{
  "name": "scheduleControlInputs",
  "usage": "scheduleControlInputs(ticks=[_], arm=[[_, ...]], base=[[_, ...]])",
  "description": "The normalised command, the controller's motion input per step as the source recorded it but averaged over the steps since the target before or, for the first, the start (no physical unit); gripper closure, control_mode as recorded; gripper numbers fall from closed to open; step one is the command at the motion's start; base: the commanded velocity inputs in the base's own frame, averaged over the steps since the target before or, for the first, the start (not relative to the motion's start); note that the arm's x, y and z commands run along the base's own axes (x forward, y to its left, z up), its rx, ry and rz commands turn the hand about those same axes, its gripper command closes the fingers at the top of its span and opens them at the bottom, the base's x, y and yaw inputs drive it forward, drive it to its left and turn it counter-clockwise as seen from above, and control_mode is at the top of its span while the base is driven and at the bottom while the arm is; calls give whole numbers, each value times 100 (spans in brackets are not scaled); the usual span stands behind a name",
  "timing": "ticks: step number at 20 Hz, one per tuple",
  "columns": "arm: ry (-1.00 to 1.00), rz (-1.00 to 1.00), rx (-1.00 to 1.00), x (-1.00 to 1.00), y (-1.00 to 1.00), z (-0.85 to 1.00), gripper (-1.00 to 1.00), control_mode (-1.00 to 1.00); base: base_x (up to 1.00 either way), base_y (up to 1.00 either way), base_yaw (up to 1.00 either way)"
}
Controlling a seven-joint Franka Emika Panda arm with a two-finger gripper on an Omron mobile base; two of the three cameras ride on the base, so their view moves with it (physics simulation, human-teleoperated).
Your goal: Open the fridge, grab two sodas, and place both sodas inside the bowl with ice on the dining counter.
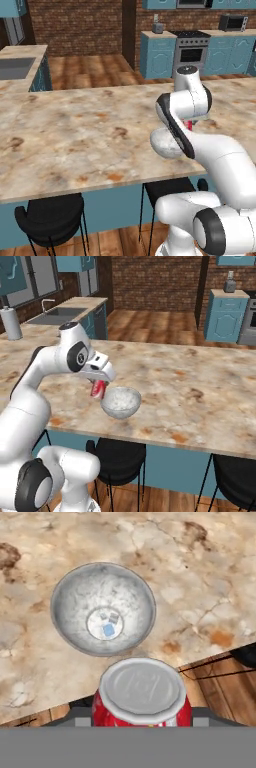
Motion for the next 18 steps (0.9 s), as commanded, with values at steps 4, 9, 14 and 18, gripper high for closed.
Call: scheduleControlInputs(ticks=[4, 9, 14, 18], arm=[[14, 8, 2, 63, -34, -49, 100, -100], [19, 10, 0, 56, -26, -48, 100, -100], [15, 5, 0, 56, -2, -34, 100, -100], [14, 4, 0, 56, 0, -29, 100, -100]], base=[[0, 0, 0], [0, 0, 0], [0, 0, 0], [0, 0, 0]])
